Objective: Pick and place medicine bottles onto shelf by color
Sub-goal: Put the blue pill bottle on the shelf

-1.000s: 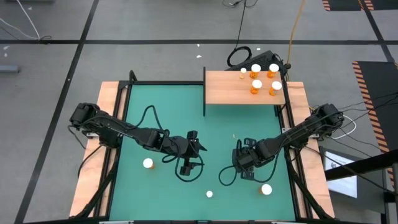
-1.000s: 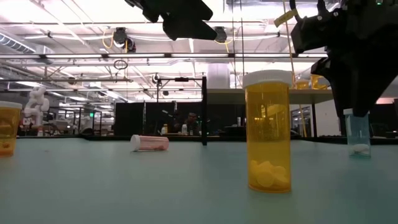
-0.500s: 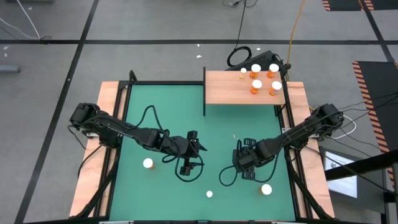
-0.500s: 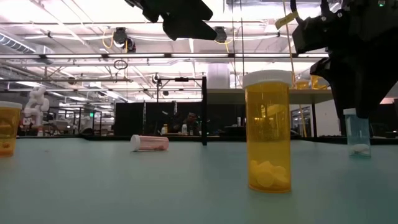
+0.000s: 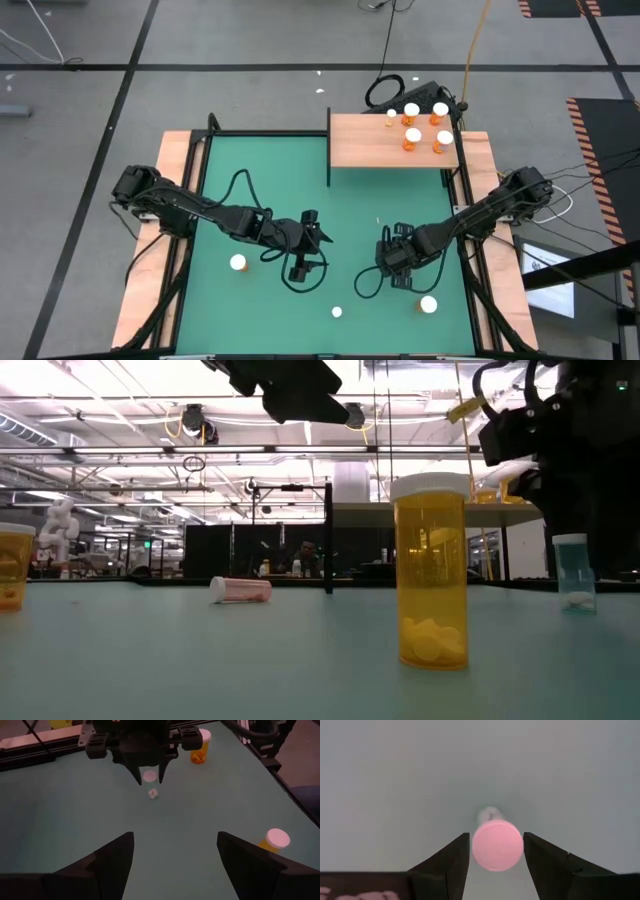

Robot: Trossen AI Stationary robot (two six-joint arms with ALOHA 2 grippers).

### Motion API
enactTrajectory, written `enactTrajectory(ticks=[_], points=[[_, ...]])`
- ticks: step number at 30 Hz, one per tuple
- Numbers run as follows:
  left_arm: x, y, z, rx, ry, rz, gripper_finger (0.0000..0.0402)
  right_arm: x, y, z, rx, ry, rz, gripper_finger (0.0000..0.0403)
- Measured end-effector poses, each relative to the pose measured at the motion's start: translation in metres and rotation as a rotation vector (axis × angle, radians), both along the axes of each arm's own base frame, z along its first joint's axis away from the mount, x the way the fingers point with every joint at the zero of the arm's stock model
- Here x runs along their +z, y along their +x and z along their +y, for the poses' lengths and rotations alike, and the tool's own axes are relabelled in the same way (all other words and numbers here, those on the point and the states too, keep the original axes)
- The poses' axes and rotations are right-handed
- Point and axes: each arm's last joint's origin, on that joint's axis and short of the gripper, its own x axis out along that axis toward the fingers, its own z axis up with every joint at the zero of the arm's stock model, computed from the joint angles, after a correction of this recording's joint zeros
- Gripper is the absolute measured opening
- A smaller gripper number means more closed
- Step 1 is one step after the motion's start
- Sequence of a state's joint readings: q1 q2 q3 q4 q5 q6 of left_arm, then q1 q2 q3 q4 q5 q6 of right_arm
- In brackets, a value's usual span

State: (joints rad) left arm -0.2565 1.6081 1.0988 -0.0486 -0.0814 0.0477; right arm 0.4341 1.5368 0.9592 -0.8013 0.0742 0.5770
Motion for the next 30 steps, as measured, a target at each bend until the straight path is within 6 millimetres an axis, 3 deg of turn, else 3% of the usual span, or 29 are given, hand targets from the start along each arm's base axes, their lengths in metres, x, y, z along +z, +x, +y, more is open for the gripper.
enactTrajectory(ticks=[19, 30], points=[[0.0001, 0.0, 0.0, 0.001, -0.002, 0.0, 0.0285, 0.0073, 0.0041, 0.002, -0.012, 0.014, -0.013, 0.0179], [0.0039, 0.0021, -0.0005, 0.004, -0.017, -0.042, 0.0285, 0.0096, 0.0035, 0.0022, -0.014, 0.035, -0.017, 0.0131]])
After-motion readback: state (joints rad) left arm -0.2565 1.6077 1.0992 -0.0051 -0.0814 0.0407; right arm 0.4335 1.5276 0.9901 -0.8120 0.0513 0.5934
